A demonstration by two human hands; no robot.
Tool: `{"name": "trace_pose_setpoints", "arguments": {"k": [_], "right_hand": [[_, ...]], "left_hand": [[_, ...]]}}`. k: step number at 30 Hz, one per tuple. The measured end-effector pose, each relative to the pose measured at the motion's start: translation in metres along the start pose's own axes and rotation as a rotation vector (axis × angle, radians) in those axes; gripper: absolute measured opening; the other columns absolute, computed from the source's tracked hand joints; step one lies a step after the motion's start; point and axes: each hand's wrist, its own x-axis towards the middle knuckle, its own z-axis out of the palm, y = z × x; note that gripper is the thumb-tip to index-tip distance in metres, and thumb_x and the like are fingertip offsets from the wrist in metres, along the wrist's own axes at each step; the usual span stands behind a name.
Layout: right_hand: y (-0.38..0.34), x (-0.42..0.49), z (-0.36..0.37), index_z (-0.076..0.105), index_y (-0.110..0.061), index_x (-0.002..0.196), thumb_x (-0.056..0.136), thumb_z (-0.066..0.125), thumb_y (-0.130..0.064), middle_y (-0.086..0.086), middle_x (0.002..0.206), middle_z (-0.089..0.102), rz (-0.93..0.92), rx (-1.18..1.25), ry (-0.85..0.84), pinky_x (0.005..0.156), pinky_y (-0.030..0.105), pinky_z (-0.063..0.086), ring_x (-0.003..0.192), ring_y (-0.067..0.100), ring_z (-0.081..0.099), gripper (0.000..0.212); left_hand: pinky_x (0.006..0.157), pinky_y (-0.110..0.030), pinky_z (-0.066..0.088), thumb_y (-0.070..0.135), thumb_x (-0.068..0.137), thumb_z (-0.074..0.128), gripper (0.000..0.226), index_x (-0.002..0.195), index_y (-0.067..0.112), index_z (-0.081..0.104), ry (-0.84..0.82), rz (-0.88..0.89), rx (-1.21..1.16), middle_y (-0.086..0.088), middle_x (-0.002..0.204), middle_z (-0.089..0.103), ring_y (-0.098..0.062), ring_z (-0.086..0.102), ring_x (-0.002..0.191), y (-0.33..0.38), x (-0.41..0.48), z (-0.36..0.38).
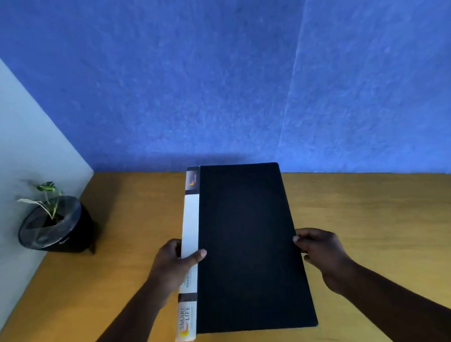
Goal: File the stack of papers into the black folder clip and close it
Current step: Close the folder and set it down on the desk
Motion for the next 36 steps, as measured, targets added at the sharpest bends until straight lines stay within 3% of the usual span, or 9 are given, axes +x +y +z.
{"name": "trace_pose_setpoints", "arguments": {"k": [5, 15, 19, 22, 26, 28, 31, 34, 36], "right_hand": [[0.017, 0.024, 0.041, 0.072, -0.009, 0.097, 0.086, 0.066, -0.001, 0.002, 0.078, 0.066, 0.117, -0.045, -0.001, 0.055, 0.022, 0.041, 0.065, 0.011, 0.054, 0.015], [0.03, 0.05, 0.094, 0.073, -0.017, 0.091, 0.084, 0.068, -0.006, 0.003, 0.094, 0.07, 0.099, -0.22, 0.076, 0.082, 0.03, 0.054, 0.091, 0.019, 0.065, 0.014], [0.03, 0.055, 0.105, 0.066, -0.011, 0.119, 0.084, 0.069, -0.006, 0.005, 0.112, 0.069, 0.101, -0.207, 0.046, 0.082, 0.028, 0.051, 0.099, 0.019, 0.064, 0.036], [0.036, 0.042, 0.107, 0.056, -0.015, 0.133, 0.084, 0.07, -0.009, 0.002, 0.129, 0.063, 0.025, -0.294, -0.047, 0.084, 0.024, 0.05, 0.11, 0.018, 0.061, 0.051], [0.061, 0.008, 0.094, 0.035, -0.024, 0.147, 0.083, 0.071, -0.031, -0.003, 0.15, 0.042, -0.291, -0.852, -0.154, 0.106, 0.022, 0.036, 0.135, 0.013, 0.041, 0.074], [0.079, -0.004, 0.087, 0.018, -0.028, 0.153, 0.084, 0.064, -0.045, -0.008, 0.161, 0.017, -0.391, -1.046, -0.222, 0.116, 0.029, 0.023, 0.147, 0.012, 0.018, 0.084], [0.102, -0.011, 0.08, -0.001, -0.029, 0.154, 0.088, 0.049, -0.054, -0.01, 0.159, -0.019, -0.468, -1.179, -0.304, 0.116, 0.025, 0.003, 0.149, 0.011, -0.013, 0.086], [0.111, -0.013, 0.086, -0.012, -0.024, 0.152, 0.088, 0.042, -0.061, -0.007, 0.15, -0.033, -0.483, -1.238, -0.349, 0.114, 0.02, -0.011, 0.146, 0.015, -0.022, 0.091], [0.111, -0.012, 0.092, -0.015, -0.023, 0.151, 0.081, 0.03, -0.079, -0.006, 0.149, -0.035, -0.488, -1.275, -0.364, 0.113, 0.022, -0.015, 0.145, 0.016, -0.025, 0.1]], "left_hand": [[0.065, -0.026, 0.051, 0.032, 0.074, 0.085, 0.032, 0.095, 0.014, 0.069, 0.029, -0.039, 0.117, 0.003, 0.088, 0.072, -0.016, 0.069, 0.081, -0.027, 0.028, -0.021], [0.069, -0.029, 0.053, 0.035, 0.076, 0.082, 0.04, 0.104, 0.012, 0.067, 0.125, -0.084, 0.202, -0.004, 0.101, 0.072, -0.02, 0.066, 0.083, -0.056, 0.058, -0.036], [0.087, -0.037, 0.054, 0.038, 0.079, 0.078, 0.065, 0.132, 0.009, 0.054, 0.173, -0.071, 0.267, -0.009, 0.127, 0.064, -0.028, 0.063, 0.11, -0.061, 0.068, -0.036], [0.1, -0.037, 0.047, 0.041, 0.076, 0.079, 0.088, 0.149, 0.018, 0.034, 0.207, 0.034, 0.403, -0.005, 0.15, 0.043, -0.026, 0.048, 0.132, -0.067, 0.059, -0.033], [0.115, -0.038, 0.027, 0.063, 0.083, 0.057, 0.088, 0.154, 0.028, 0.02, 0.206, 0.313, 0.727, -0.001, 0.164, 0.015, -0.022, 0.021, 0.149, -0.088, 0.019, -0.01], [0.117, -0.036, 0.016, 0.073, 0.078, 0.048, 0.086, 0.15, 0.027, 0.036, 0.182, 0.417, 0.835, -0.004, 0.162, 0.025, -0.023, 0.02, 0.149, -0.107, -0.002, 0.003], [0.116, -0.041, 0.007, 0.077, 0.07, 0.05, 0.093, 0.144, 0.022, 0.047, 0.101, 0.428, 0.866, -0.006, 0.156, 0.038, -0.019, 0.012, 0.151, -0.133, -0.02, 0.014], [0.115, -0.049, 0.016, 0.076, 0.071, 0.047, 0.093, 0.143, 0.017, 0.051, 0.113, 0.41, 0.904, -0.003, 0.154, 0.042, -0.021, 0.023, 0.147, -0.139, -0.021, 0.011], [0.118, -0.047, 0.006, 0.077, 0.08, 0.038, 0.09, 0.145, 0.016, 0.047, 0.126, 0.412, 0.935, -0.002, 0.156, 0.039, -0.019, 0.018, 0.149, -0.14, -0.015, 0.004]]}}
